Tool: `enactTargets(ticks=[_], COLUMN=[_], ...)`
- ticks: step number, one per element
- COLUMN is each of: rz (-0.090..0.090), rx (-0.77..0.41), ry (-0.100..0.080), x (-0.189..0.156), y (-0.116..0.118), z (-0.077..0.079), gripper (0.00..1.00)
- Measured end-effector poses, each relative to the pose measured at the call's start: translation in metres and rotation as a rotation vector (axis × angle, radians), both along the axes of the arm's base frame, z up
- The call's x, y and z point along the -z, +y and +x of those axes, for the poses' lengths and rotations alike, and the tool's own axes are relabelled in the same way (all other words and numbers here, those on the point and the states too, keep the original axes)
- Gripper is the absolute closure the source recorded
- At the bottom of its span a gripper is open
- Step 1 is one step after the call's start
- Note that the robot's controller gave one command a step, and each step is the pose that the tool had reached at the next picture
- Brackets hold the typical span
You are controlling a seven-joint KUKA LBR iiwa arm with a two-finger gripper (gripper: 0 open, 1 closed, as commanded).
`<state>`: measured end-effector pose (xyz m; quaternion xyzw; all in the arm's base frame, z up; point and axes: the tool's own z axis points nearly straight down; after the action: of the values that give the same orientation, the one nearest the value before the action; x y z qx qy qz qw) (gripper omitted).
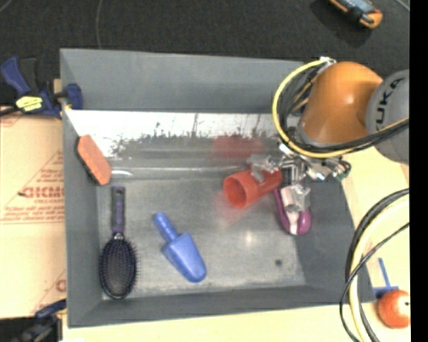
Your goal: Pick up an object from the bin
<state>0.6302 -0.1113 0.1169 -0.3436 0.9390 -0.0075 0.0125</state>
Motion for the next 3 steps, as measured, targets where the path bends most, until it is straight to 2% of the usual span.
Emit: enactTargets(ticks=[1,2,3], rz=[0.008,-0.011,-0.012], rx=[0.202,-0.485,-0.486], ry=[-0.004,-0.007,-0.006], x=[0.042,0.045,0.045], y=[0.064,0.025,0.026], z=[0.018,0.003,0.003], gripper=[0.0,1.0,1.0])
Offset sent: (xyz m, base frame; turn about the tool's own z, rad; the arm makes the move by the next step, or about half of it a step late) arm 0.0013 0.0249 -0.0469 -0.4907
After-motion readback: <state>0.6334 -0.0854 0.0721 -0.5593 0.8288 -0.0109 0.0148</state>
